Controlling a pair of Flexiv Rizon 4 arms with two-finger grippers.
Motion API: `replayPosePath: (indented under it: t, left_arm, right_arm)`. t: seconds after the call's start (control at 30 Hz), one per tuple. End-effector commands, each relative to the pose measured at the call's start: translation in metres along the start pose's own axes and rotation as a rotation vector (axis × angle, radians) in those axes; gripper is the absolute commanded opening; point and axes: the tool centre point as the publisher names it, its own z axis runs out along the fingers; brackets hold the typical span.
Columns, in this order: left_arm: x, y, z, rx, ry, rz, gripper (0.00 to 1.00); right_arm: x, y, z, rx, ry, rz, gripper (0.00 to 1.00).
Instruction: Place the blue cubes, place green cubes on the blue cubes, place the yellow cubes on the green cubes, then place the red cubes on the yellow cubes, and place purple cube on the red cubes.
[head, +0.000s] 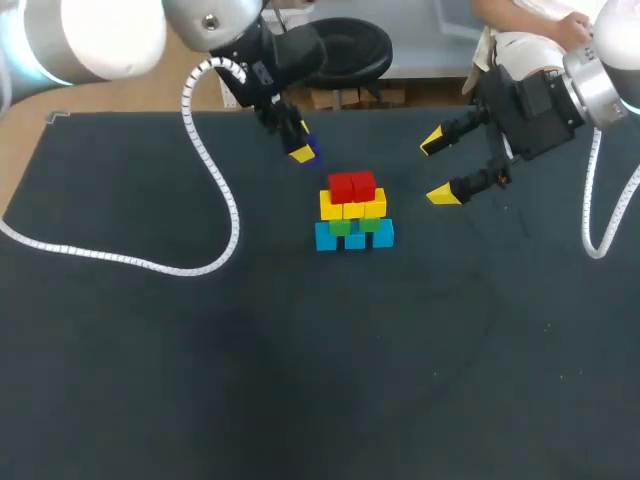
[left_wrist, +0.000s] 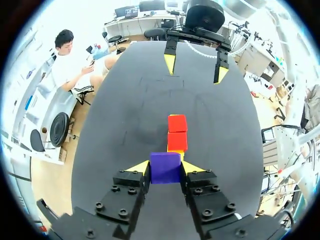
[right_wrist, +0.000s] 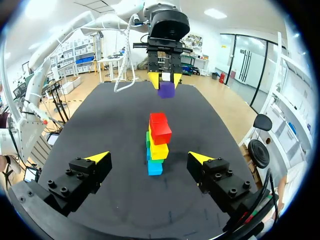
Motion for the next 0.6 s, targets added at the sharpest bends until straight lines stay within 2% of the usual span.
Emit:
replayPosePath:
  t: [0.03,0.53,0.6]
  left_arm:
    - [0.002,-0.002,-0.001,-0.004,-0.005,0.001,0.0]
    - [0.002,-0.002,-0.001,-0.004,-0.005,0.001,0.0]
    - [-0.016,-0.013,0.0,0.027,0.028,0.021,0.0]
  right_arm:
    - [0.0,0.001,0.0,0.002,-0.001,0.0,1.0]
    - [0.0,0.001,0.0,0.002,-0.001,0.0,1.0]
    - [0.0,0.001,0.0,0.002,-0.001,0.0,1.0]
